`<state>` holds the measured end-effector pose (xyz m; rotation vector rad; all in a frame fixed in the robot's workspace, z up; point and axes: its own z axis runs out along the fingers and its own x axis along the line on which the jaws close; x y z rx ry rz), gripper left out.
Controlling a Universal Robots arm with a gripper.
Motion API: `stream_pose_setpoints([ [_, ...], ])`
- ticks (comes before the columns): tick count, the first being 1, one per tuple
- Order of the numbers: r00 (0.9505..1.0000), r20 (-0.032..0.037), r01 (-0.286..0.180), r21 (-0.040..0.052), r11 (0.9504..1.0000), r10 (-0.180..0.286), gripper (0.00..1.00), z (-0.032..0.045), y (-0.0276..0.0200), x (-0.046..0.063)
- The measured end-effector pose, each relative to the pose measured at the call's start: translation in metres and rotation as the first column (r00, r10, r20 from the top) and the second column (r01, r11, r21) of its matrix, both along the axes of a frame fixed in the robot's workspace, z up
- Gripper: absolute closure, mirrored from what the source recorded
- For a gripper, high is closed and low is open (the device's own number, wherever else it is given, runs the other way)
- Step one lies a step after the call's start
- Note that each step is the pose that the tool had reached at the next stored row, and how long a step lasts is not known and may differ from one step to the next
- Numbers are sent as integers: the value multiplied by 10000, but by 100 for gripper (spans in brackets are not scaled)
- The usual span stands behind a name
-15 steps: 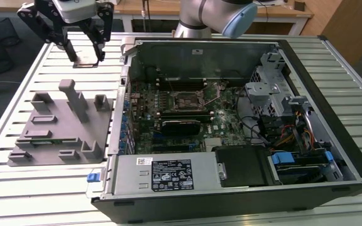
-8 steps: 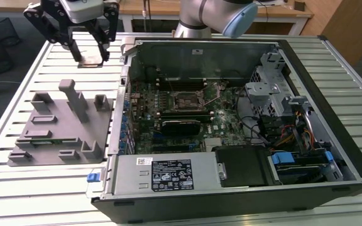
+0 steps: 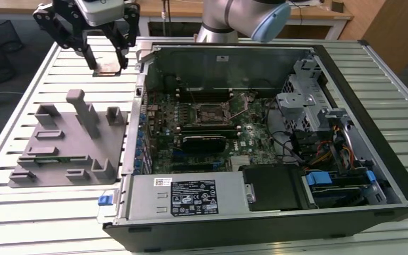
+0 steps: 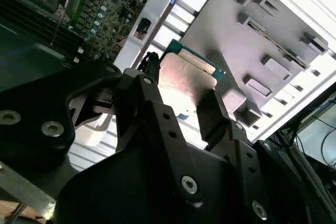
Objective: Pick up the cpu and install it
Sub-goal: 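Pick up the cpu and move it towards the insertion slot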
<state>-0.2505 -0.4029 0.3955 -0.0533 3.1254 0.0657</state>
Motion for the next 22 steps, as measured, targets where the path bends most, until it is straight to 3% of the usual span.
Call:
stream_pose_setpoints([
  [22, 10000, 0, 1, 1, 10000, -1, 47, -1, 2, 342],
])
